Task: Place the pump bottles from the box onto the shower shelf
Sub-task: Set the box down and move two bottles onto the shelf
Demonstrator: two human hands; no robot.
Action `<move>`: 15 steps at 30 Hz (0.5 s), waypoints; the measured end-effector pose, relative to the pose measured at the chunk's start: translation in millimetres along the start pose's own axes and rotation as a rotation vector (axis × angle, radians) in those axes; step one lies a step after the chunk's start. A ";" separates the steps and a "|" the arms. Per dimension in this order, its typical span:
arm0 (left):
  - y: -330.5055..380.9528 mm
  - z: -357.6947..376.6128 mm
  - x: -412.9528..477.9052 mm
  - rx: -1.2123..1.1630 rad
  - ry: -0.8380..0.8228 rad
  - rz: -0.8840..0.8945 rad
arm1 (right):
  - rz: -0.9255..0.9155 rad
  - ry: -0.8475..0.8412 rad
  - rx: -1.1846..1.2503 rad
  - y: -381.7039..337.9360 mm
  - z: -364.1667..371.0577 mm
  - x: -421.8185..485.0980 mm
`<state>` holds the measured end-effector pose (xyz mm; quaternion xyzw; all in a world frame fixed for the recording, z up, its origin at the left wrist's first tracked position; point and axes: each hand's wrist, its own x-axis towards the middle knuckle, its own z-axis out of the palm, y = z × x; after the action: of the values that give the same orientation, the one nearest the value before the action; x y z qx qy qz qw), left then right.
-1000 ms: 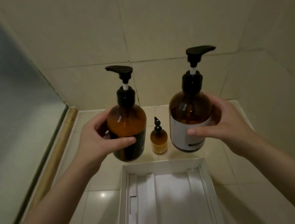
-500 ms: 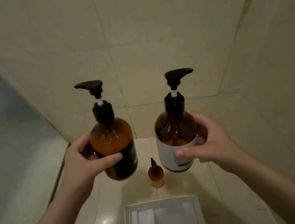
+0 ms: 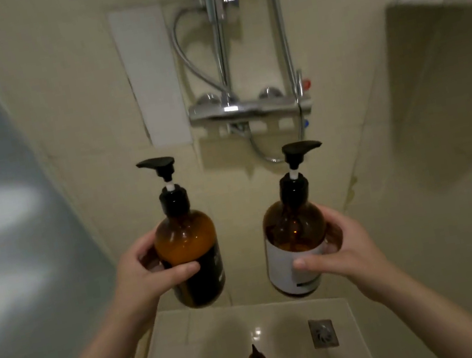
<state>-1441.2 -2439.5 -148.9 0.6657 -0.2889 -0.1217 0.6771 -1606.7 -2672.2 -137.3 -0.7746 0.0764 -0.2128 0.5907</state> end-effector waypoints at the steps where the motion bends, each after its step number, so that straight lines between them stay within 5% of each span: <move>1: 25.5 -1.2 4.8 -0.010 0.005 0.003 | -0.009 0.001 0.004 -24.7 -6.3 4.4; 15: 321.8 -13.5 43.2 -0.145 -0.071 0.157 | -0.167 -0.003 -0.058 -326.1 -63.2 39.7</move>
<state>-1469.8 -2424.9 174.5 0.5857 -0.3546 -0.1122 0.7202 -1641.0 -2647.9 194.5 -0.7952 0.0168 -0.2578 0.5485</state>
